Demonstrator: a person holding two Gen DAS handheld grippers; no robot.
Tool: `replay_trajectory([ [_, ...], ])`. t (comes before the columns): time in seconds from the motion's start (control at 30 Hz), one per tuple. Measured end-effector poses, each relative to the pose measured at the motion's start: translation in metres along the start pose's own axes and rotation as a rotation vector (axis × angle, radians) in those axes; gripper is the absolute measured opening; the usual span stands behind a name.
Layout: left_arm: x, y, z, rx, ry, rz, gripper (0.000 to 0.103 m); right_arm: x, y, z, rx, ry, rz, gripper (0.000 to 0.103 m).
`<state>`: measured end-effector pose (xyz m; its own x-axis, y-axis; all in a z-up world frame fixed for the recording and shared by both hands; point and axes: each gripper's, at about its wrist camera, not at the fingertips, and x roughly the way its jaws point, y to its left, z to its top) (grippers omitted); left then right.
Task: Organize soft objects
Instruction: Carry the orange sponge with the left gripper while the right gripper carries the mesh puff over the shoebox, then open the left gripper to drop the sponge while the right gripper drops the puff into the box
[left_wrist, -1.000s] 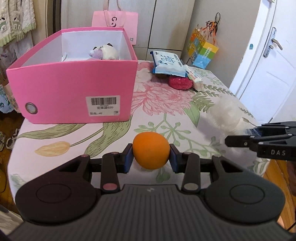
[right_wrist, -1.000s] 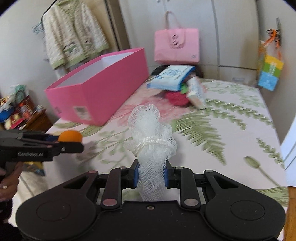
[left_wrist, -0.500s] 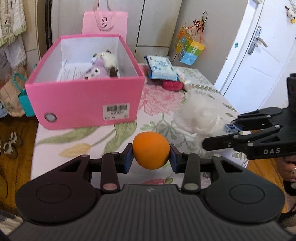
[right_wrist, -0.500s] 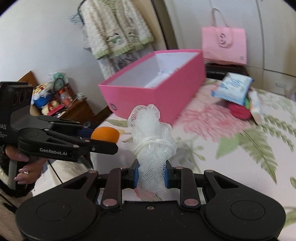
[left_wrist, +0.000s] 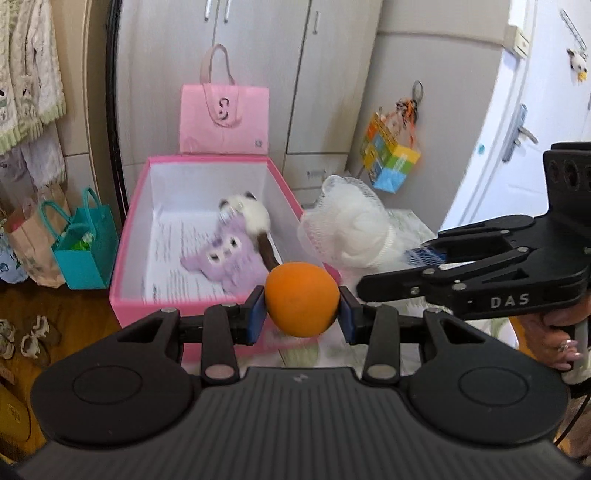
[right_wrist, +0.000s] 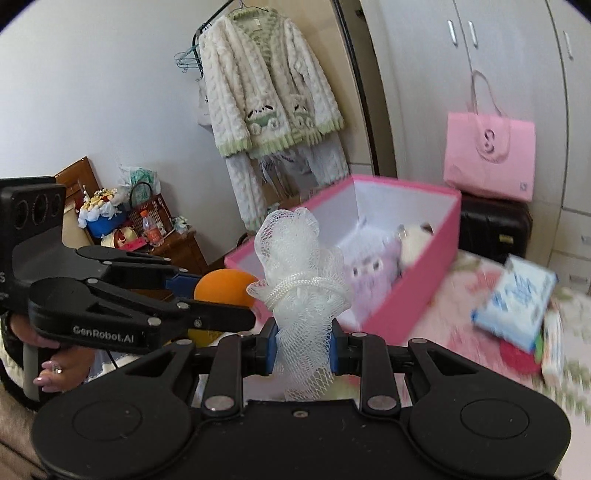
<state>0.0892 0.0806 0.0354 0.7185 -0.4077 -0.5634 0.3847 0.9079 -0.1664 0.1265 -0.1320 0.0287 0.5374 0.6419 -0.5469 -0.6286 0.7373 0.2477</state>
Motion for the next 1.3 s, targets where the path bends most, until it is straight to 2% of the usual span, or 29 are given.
replay_trajectory([
  [0.27, 0.042, 0.048, 0.045, -0.051, 0.010, 0.020, 0.039, 0.063, -0.021, 0.050, 0.004, 0.053, -0.002, 0.031],
  [0.37, 0.070, 0.069, 0.061, -0.065, 0.040, 0.060, 0.040, 0.091, -0.035, 0.067, 0.025, 0.086, -0.006, 0.031],
  [0.47, 0.098, 0.088, 0.072, -0.082, 0.081, 0.067, 0.039, 0.120, -0.049, 0.082, 0.039, 0.127, 0.006, 0.031],
  [0.57, 0.124, 0.104, 0.082, -0.101, 0.117, 0.060, 0.039, 0.145, -0.062, 0.093, 0.045, 0.146, -0.015, 0.031],
  [0.77, 0.156, 0.118, 0.092, -0.088, 0.172, 0.089, 0.040, 0.181, -0.085, 0.099, 0.051, 0.207, 0.016, 0.033],
  [0.87, 0.161, 0.118, 0.093, -0.073, 0.173, 0.107, 0.043, 0.189, -0.091, 0.097, 0.042, 0.212, 0.020, 0.038],
  [0.9, 0.160, 0.118, 0.093, -0.073, 0.165, 0.112, 0.048, 0.190, -0.093, 0.098, 0.041, 0.211, 0.021, 0.043],
  [1.0, 0.157, 0.120, 0.093, -0.083, 0.156, 0.110, 0.060, 0.185, -0.096, 0.097, 0.043, 0.191, 0.035, 0.044],
  [1.1, 0.149, 0.121, 0.094, -0.104, 0.150, 0.103, 0.060, 0.174, -0.095, 0.096, 0.040, 0.168, 0.041, 0.049],
  [1.3, 0.111, 0.104, 0.091, -0.081, 0.151, 0.097, 0.060, 0.145, -0.079, 0.097, 0.002, 0.144, 0.045, 0.050],
])
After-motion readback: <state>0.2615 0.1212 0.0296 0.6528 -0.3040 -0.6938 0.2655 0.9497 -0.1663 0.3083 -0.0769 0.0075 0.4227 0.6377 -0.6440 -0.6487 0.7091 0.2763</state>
